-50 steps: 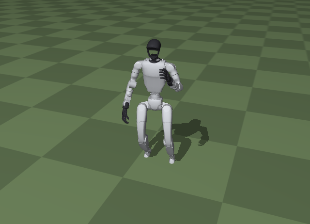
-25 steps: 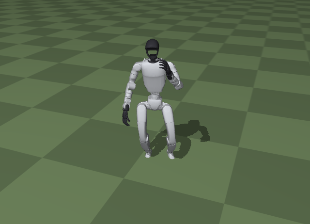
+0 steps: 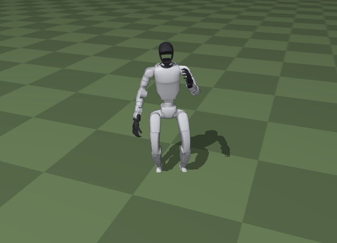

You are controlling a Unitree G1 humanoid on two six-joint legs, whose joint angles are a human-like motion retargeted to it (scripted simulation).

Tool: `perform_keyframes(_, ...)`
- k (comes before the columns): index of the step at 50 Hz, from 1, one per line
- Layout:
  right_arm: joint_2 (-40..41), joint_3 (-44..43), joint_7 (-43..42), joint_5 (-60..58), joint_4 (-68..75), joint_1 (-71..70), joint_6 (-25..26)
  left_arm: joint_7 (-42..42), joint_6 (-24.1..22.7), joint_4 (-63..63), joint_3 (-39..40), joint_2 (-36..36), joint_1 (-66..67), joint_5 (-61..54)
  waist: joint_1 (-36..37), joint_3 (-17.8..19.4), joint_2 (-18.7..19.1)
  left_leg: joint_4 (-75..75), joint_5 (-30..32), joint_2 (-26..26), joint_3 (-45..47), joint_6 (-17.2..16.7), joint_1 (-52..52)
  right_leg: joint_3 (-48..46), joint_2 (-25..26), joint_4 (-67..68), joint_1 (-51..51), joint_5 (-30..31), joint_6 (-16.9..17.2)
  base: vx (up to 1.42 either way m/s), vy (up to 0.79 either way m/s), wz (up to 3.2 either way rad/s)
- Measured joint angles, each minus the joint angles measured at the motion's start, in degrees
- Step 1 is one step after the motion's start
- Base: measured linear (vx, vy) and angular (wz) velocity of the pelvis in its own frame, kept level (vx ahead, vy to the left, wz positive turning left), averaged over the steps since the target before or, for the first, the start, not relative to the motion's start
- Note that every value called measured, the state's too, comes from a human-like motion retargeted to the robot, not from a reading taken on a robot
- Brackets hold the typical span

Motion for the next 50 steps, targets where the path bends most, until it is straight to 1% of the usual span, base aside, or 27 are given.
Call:
perform_keyframes(12, -1.29, 0.10, -4.62, -1.25, -1.38, 0.69, -0.82, 4.96, 0.57, 2.88, 0.85, 0.73, 3.63, 5.67, -0.74, -0.75, -1.34, -4.35, 1.96, -2.77, 0.61, 0.29, -0.40, -0.15, -2.77, 1.66, -2.41, 0.60, -0.43, -0.02, 0.04, 0.19)
perform_keyframes(26, -3.19, -0.37, -11.18, -5.64, -4.42, 2.98, -2.47, 12.38, 1.87, 6.58, 1.68, -0.63, 9.04, 15.60, -2.15, -1.39, -3.85, -10.18, 4.51, -7.45, 1.44, 0.76, 1.36, 0.52, -7.66, 6.04, -4.61, 0.17, -1.42, -0.01, 0.03, 0.14)
perform_keyframes(35, -4.26, -0.33, -14.44, -9.40, -7.03, 5.07, -3.42, 15.71, 3.01, 6.80, 0.57, -0.98, 10.45, 22.74, -2.98, -1.38, -5.74, -13.86, 6.61, -10.40, 1.93, 0.96, 3.14, 0.97, -11.06, 8.89, -5.45, -0.09, -1.95, 0.01, 0.00, 0.01)
perform_keyframes(40, -4.81, -0.35, -15.60, -11.07, -8.46, 5.79, -3.77, 17.38, 3.41, 6.14, -0.21, -0.64, 10.32, 26.04, -3.52, -1.73, -6.56, -16.97, 7.51, -11.78, 1.81, 1.09, 4.43, 1.34, -12.00, 9.22, -5.69, -0.50, -2.14, 0.00, 0.00, 0.00)
perform_keyframes(50, -5.46, 0.47, -15.94, -12.82, -9.99, 7.31, -4.33, 19.46, 3.91, 4.42, -2.87, 0.14, 10.29, 31.00, -3.87, -1.60, -8.14, -20.13, 9.53, -13.82, 1.66, 1.38, 6.14, 1.47, -14.36, 10.80, -5.82, -0.23, -2.47, 0.00, 0.00, 0.00)
